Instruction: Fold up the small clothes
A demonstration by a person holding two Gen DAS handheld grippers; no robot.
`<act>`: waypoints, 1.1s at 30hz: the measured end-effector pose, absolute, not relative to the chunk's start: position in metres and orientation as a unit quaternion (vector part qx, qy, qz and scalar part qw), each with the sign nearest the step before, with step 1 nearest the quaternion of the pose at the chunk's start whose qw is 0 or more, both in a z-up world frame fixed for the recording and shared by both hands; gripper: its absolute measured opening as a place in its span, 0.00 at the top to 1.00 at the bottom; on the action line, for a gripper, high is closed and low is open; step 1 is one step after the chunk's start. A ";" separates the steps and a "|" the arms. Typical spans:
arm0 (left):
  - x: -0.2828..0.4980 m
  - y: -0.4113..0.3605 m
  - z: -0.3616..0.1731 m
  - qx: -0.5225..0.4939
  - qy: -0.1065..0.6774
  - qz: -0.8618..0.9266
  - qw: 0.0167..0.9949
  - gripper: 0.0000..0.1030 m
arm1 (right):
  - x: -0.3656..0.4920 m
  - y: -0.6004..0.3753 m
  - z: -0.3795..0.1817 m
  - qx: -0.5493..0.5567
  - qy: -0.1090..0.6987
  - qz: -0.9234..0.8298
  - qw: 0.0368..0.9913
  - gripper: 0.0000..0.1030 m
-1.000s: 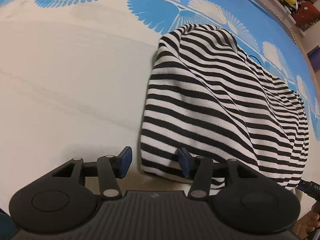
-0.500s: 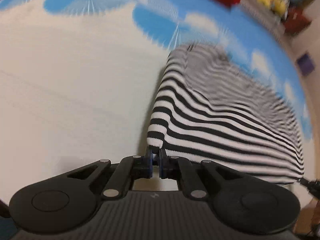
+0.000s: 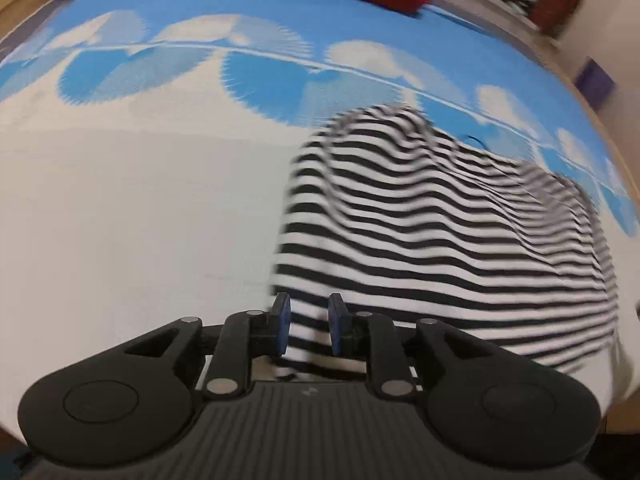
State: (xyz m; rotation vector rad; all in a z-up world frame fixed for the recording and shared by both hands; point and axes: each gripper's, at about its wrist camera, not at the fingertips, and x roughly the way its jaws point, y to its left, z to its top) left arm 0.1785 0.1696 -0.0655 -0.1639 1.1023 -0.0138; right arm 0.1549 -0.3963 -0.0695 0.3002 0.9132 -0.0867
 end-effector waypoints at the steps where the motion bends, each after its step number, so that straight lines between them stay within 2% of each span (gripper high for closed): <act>1: 0.181 0.164 -0.069 -0.067 0.528 -0.015 0.846 0.80 | 0.156 -0.392 -0.067 0.147 0.430 -0.020 0.890 0.83; 4: 0.180 0.152 -0.088 -0.014 0.568 -0.025 0.823 0.80 | 0.163 -0.374 -0.075 0.142 0.442 0.044 0.885 0.80; 6: 0.182 0.149 -0.110 0.025 0.611 0.001 0.791 0.79 | 0.170 -0.360 -0.092 0.107 0.486 0.059 0.865 0.66; 7: 0.182 0.150 -0.117 0.035 0.627 0.017 0.778 0.76 | 0.173 -0.353 -0.106 0.076 0.520 0.054 0.849 0.62; 8: 0.182 0.153 -0.118 0.028 0.629 0.025 0.776 0.71 | 0.175 -0.349 -0.117 0.048 0.550 0.046 0.832 0.55; 9: 0.183 0.157 -0.115 0.016 0.625 0.028 0.780 0.71 | 0.175 -0.346 -0.129 0.023 0.577 0.039 0.815 0.47; 10: 0.183 0.160 -0.110 0.004 0.616 0.034 0.787 0.72 | 0.175 -0.345 -0.128 0.014 0.575 0.037 0.817 0.45; 15: 0.188 0.168 -0.077 -0.027 0.534 0.051 0.844 0.71 | 0.170 -0.346 -0.098 0.031 0.517 0.032 0.855 0.47; 21: 0.213 0.139 -0.053 0.003 0.426 0.036 0.904 0.71 | 0.176 -0.344 -0.068 0.054 0.419 0.058 0.905 0.47; 23: 0.229 0.126 -0.057 0.024 0.409 0.019 0.912 0.71 | 0.185 -0.340 -0.072 0.044 0.431 0.070 0.898 0.47; 26: 0.251 0.115 -0.063 0.033 0.400 0.007 0.916 0.70 | 0.198 -0.326 -0.109 -0.022 0.534 0.071 0.842 0.46; 27: 0.258 0.113 -0.068 0.032 0.395 0.008 0.918 0.69 | 0.198 -0.323 -0.116 -0.046 0.546 0.070 0.833 0.36; 29: 0.273 0.113 -0.077 0.027 0.389 0.010 0.921 0.65 | 0.201 -0.321 -0.109 -0.055 0.532 0.068 0.842 0.35; 33: 0.301 0.119 -0.096 0.032 0.402 0.024 0.915 0.64 | 0.204 -0.320 -0.111 -0.055 0.537 0.073 0.838 0.36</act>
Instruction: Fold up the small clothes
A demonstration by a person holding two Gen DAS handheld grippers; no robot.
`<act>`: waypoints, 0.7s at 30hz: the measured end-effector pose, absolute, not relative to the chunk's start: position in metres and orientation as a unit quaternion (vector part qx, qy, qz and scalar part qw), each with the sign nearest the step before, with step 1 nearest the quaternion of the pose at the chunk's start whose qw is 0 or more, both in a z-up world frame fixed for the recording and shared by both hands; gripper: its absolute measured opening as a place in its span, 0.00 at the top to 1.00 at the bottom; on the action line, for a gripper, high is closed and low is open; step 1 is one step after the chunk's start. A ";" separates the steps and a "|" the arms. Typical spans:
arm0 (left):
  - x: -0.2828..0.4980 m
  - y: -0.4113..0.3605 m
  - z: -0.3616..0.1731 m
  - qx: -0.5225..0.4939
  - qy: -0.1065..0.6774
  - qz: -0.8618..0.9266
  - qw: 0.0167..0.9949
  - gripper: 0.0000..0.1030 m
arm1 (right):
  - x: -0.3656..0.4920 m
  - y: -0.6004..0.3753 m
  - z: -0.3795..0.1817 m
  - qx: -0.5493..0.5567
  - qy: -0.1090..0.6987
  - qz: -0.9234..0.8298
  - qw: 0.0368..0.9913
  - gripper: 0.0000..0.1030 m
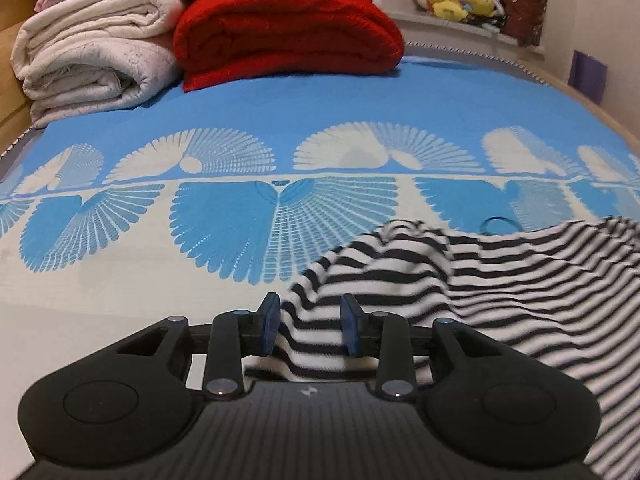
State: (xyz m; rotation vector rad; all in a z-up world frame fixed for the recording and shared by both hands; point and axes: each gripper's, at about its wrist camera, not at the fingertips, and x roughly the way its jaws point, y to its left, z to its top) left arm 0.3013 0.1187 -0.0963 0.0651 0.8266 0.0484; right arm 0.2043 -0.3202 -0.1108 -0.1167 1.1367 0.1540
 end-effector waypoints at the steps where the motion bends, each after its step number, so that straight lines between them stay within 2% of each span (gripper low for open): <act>1: 0.307 0.121 -0.101 0.035 0.405 0.031 0.913 0.64 | 0.205 -0.318 -0.110 -0.060 0.537 0.074 0.838 0.36; 3: 0.317 0.129 -0.112 0.028 0.411 0.035 0.910 0.67 | 0.207 -0.314 -0.111 -0.068 0.537 0.078 0.837 0.36; 4: 0.322 0.133 -0.116 0.024 0.415 0.032 0.909 0.75 | 0.209 -0.312 -0.113 -0.069 0.537 0.080 0.837 0.36; 5: 0.326 0.138 -0.120 0.024 0.421 0.029 0.906 0.99 | 0.210 -0.312 -0.113 -0.067 0.538 0.080 0.837 0.36; 7: 0.333 0.148 -0.124 0.034 0.425 0.057 0.903 0.98 | 0.213 -0.314 -0.115 -0.064 0.539 0.081 0.836 0.36; 10: 0.335 0.167 -0.118 -0.014 0.419 0.085 0.904 0.98 | 0.216 -0.313 -0.115 -0.065 0.536 0.082 0.837 0.36; 13: 0.332 0.160 -0.112 -0.015 0.438 0.056 0.897 0.86 | 0.217 -0.310 -0.116 -0.072 0.535 0.082 0.838 0.36; 15: 0.323 0.152 -0.101 0.007 0.416 0.049 0.908 0.70 | 0.217 -0.310 -0.115 -0.072 0.534 0.079 0.839 0.36; 16: 0.318 0.149 -0.094 0.014 0.399 0.046 0.916 0.67 | 0.217 -0.310 -0.115 -0.071 0.534 0.078 0.839 0.36; 18: 0.310 0.147 -0.085 -0.006 0.385 0.019 0.923 0.67 | 0.215 -0.309 -0.114 -0.073 0.532 0.076 0.840 0.36; 21: 0.307 0.138 -0.093 -0.012 0.404 -0.034 0.914 0.67 | 0.212 -0.308 -0.113 -0.075 0.529 0.074 0.842 0.36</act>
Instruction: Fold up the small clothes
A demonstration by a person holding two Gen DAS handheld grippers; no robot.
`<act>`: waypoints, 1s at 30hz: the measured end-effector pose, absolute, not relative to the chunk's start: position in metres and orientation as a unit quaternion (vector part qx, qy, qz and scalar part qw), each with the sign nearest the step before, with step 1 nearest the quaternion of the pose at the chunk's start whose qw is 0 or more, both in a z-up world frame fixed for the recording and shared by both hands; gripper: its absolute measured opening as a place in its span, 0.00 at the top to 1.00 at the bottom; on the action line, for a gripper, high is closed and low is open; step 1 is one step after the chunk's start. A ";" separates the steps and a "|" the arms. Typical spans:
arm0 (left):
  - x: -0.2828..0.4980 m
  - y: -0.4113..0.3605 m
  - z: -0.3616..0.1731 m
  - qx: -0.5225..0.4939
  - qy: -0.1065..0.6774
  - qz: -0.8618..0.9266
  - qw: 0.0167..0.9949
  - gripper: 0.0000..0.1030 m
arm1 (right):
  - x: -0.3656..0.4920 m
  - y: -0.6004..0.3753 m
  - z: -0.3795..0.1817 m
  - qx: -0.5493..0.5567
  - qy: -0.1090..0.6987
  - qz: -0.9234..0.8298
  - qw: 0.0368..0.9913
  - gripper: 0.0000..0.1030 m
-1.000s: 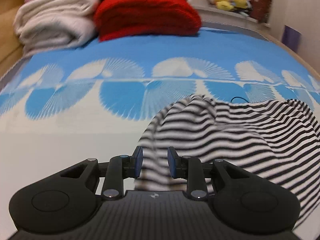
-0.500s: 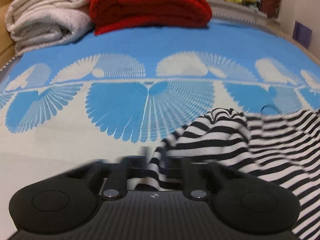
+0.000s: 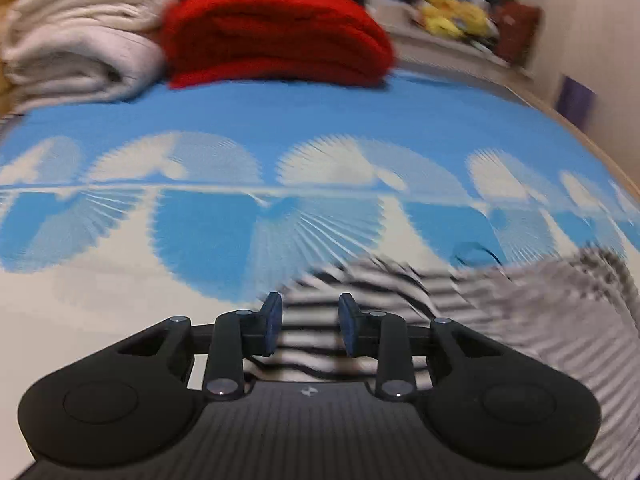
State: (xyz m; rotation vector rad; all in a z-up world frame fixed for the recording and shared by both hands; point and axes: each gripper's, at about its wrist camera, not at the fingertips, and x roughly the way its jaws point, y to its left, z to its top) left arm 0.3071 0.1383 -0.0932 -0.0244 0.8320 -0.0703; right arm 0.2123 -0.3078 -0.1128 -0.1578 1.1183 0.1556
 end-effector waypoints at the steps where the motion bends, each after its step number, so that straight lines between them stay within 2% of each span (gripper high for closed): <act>1: 0.307 0.133 -0.102 0.003 0.422 -0.046 0.906 0.67 | 0.211 -0.308 -0.112 -0.073 0.529 0.073 0.842 0.36; 4: 0.309 0.115 -0.138 0.090 0.492 -0.024 0.866 0.65 | 0.209 -0.309 -0.112 -0.072 0.528 0.070 0.843 0.36; 5: 0.306 0.112 -0.136 0.106 0.479 -0.021 0.871 0.65 | 0.209 -0.309 -0.113 -0.072 0.527 0.070 0.844 0.36; 10: 0.291 0.106 -0.093 0.042 0.422 -0.063 0.904 0.63 | 0.207 -0.320 -0.104 -0.051 0.513 0.059 0.855 0.38; 12: 0.283 0.097 -0.086 0.029 0.417 -0.109 0.902 0.55 | 0.208 -0.328 -0.099 -0.033 0.504 0.050 0.861 0.38; 14: 0.280 0.084 -0.098 0.038 0.445 -0.156 0.881 0.50 | 0.210 -0.334 -0.102 -0.025 0.511 0.035 0.859 0.38; 16: 0.276 0.068 -0.125 0.100 0.493 -0.161 0.849 0.49 | 0.211 -0.335 -0.110 -0.036 0.531 0.024 0.846 0.38; 18: 0.269 0.059 -0.127 0.150 0.484 -0.158 0.847 0.49 | 0.209 -0.335 -0.113 -0.045 0.535 0.023 0.843 0.38; 23: 0.252 0.071 -0.081 0.062 0.465 -0.194 0.862 0.49 | 0.205 -0.346 -0.103 -0.017 0.523 0.012 0.852 0.38; 25: 0.240 0.069 -0.083 0.076 0.494 -0.216 0.839 0.49 | 0.204 -0.349 -0.110 -0.020 0.536 0.006 0.844 0.38; 28: 0.221 0.063 -0.111 0.159 0.532 -0.199 0.808 0.46 | 0.203 -0.350 -0.119 -0.030 0.549 0.004 0.835 0.37; 29: 0.220 0.065 -0.114 0.167 0.533 -0.186 0.808 0.43 | 0.202 -0.350 -0.118 -0.029 0.548 0.003 0.836 0.37; 30: 0.220 0.067 -0.108 0.151 0.531 -0.178 0.814 0.44 | 0.201 -0.350 -0.118 -0.025 0.548 0.001 0.836 0.37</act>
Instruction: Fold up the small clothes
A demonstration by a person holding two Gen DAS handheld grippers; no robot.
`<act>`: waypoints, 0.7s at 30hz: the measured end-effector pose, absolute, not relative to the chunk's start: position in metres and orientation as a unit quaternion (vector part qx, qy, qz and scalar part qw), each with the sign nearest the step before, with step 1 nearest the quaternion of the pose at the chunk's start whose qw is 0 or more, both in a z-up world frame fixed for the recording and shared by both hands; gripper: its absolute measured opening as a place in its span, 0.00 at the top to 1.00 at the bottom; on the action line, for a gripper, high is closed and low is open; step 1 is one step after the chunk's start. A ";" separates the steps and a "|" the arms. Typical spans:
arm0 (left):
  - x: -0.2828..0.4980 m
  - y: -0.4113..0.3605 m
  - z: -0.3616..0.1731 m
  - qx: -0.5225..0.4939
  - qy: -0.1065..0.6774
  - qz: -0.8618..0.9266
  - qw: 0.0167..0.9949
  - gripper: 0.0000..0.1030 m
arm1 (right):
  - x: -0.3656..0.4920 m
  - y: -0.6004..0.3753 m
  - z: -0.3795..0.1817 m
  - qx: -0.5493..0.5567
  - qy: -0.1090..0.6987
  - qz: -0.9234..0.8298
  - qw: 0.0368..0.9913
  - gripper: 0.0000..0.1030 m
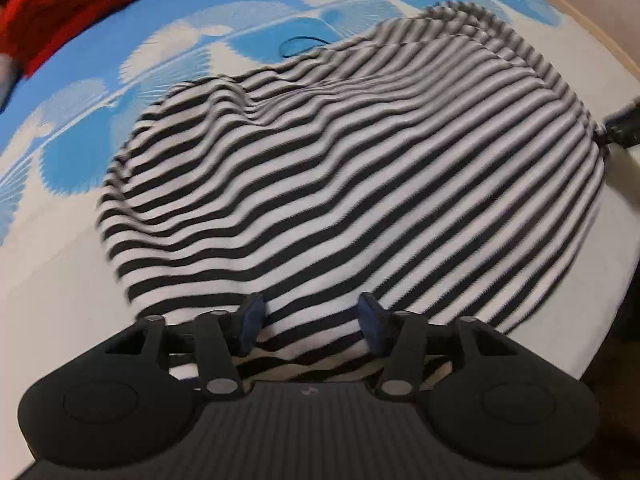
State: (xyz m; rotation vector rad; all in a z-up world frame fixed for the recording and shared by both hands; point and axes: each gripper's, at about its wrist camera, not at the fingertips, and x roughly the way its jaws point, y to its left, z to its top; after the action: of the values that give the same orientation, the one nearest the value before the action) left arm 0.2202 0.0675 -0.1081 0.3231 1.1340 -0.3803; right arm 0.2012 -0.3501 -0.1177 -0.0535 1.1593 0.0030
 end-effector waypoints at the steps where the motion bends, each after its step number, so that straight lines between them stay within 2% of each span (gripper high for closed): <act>1: 0.221 0.071 -0.098 0.129 0.526 -0.170 0.824 0.45 | 0.200 -0.351 -0.117 -0.022 0.547 -0.002 0.837 0.37; 4: 0.211 0.081 -0.078 0.076 0.504 -0.173 0.843 0.46 | 0.194 -0.352 -0.110 -0.014 0.535 -0.009 0.845 0.39; 5: 0.208 0.083 -0.087 0.072 0.525 -0.170 0.831 0.51 | 0.192 -0.352 -0.110 -0.016 0.535 -0.008 0.844 0.39; 6: 0.207 0.082 -0.102 0.090 0.553 -0.156 0.814 0.55 | 0.191 -0.351 -0.113 -0.021 0.540 -0.007 0.841 0.39; 8: 0.200 0.081 -0.125 0.147 0.586 -0.134 0.785 0.52 | 0.189 -0.351 -0.121 -0.034 0.552 -0.006 0.833 0.39; 14: 0.178 0.093 -0.069 0.077 0.488 -0.086 0.865 0.54 | 0.171 -0.356 -0.105 -0.032 0.523 -0.020 0.852 0.42; 21: 0.135 0.110 -0.024 0.025 0.411 -0.012 0.911 0.54 | 0.131 -0.371 -0.052 0.022 0.398 -0.044 0.916 0.42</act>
State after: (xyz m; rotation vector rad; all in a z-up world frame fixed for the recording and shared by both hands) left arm 0.1354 0.1095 -0.0243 0.0507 0.8478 -0.0239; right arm 0.1312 -0.3714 -0.0516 0.0461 0.8199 -0.0911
